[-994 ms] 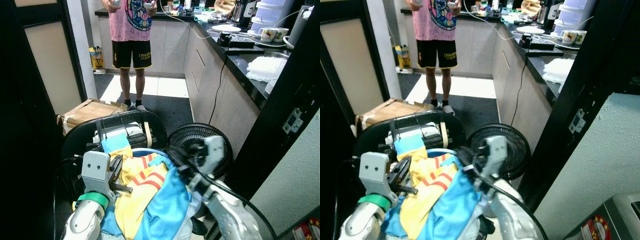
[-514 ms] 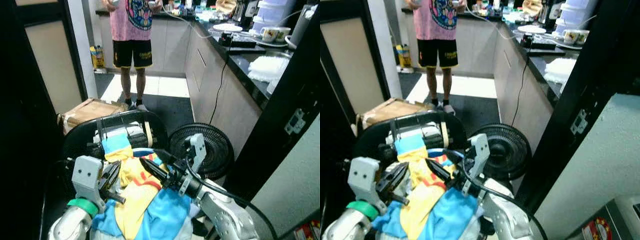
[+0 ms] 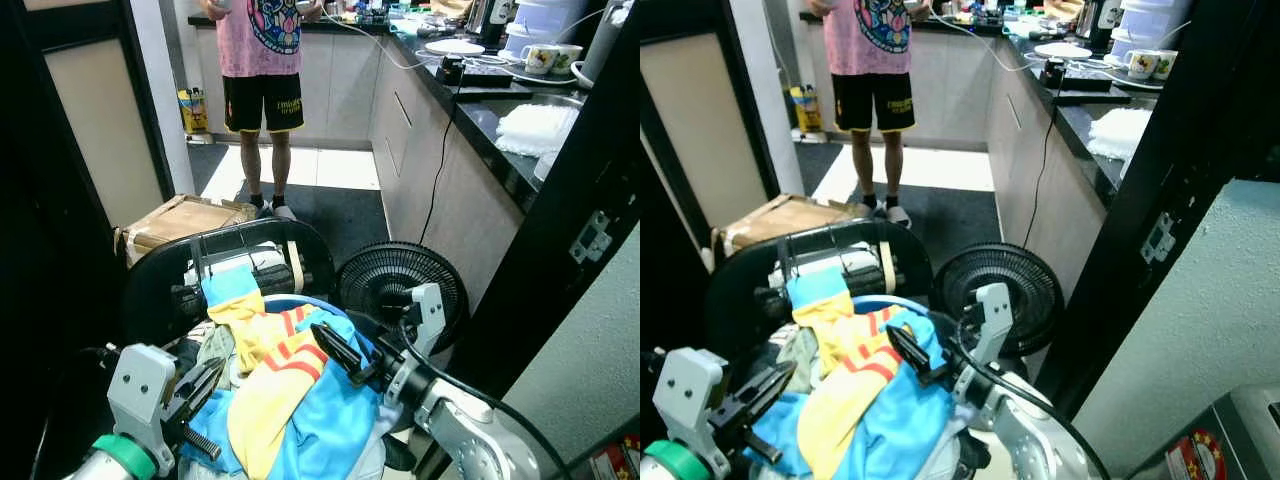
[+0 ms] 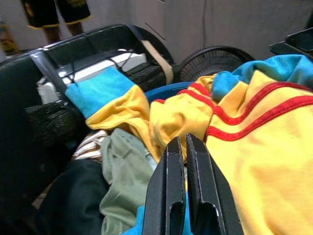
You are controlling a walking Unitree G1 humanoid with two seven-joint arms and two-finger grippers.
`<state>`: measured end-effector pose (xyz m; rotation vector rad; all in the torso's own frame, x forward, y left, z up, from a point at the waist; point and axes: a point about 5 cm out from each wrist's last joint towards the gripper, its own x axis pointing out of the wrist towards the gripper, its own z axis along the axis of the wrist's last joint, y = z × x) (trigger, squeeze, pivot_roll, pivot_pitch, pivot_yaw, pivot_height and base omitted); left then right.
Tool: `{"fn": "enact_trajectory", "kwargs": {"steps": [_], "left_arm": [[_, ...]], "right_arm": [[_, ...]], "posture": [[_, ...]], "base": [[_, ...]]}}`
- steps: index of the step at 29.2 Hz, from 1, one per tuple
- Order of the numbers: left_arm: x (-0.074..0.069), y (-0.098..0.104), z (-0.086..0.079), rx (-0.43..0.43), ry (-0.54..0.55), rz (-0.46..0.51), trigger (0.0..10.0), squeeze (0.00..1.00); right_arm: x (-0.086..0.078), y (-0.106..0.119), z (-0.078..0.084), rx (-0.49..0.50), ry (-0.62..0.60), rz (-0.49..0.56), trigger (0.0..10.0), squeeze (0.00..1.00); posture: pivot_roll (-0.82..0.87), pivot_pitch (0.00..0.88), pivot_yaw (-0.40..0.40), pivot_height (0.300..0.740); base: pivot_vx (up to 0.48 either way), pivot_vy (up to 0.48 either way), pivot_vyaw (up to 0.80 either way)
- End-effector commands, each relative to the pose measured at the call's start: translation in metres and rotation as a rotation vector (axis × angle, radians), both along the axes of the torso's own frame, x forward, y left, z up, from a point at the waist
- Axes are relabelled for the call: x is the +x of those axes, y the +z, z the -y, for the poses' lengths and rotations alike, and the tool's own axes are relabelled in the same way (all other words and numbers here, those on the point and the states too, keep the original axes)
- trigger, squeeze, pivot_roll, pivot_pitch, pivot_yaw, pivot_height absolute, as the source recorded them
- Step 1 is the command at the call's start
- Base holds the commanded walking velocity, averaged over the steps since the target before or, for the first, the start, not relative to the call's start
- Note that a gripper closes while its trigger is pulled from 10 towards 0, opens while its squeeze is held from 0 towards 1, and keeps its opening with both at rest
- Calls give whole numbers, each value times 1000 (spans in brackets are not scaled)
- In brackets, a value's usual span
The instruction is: Clothes washing
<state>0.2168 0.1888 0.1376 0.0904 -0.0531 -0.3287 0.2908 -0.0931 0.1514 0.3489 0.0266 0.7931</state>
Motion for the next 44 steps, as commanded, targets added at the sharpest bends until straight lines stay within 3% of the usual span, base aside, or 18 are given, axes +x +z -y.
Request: {"fn": "enact_trajectory", "kwargs": {"steps": [1, 6, 7, 10, 18, 19, 20, 21, 31, 39, 44], "left_arm": [[-2, -7, -3, 20, 39, -25, 10000, 0], [-5, -9, -3, 26, 22, -51, 10000, 0], [-7, -11, -4, 36, 5, -66, 10000, 0], [-13, -15, -4, 57, -28, -96, 10000, 0], [-17, -19, -5, 68, -29, -111, 10000, 0], [-18, -20, -4, 67, -25, -113, 10000, 0], [-18, -20, -4, 67, -25, -113, 10000, 0], [-18, -20, -4, 63, -22, -113, 10000, 0], [-17, -20, -3, 57, -16, -111, 10000, 0], [-13, -20, 1, 55, -24, -111, 10000, 0], [-11, -20, 1, 52, -4, -110, 10000, 0]], "right_arm": [[-4, -3, -2, -10, 15, -13, 10000, 1000], [-8, -9, -4, -44, 31, -43, 10000, 1000], [-9, -16, -5, -86, 43, -75, 10000, 0], [-12, -32, -2, -180, 34, -143, 10000, 0], [-13, -37, 1, -187, 16, -164, 10000, 0], [-14, -38, 1, -187, 15, -169, 4784, 0], [-14, -38, 1, -187, 15, -169, 4784, 0], [-15, -39, 2, -187, 19, -176, 0, 0], [-17, -39, 2, -172, 30, -190, 0, 0], [-17, -1, -7, 56, 112, -131, 0, 0], [-16, 3, -7, 77, 133, -130, 0, 0]], "posture": [[-7, 25, 18, 740], [-3, 22, 16, 740], [-1, 21, 17, 740], [3, 16, 20, 740], [2, 11, 23, 740], [1, 10, 23, 740], [1, 10, 23, 740], [0, 9, 22, 740], [2, 11, 20, 740], [-1, 12, 17, 740], [2, 11, 14, 740]], "base": [[0, 0, 0], [0, 0, 0], [0, 0, 0], [0, 0, 0], [0, 0, 0], [0, 0, 0], [0, 0, 0], [0, 0, 0], [0, 0, 0], [0, 0, 0], [0, 0, 0]]}}
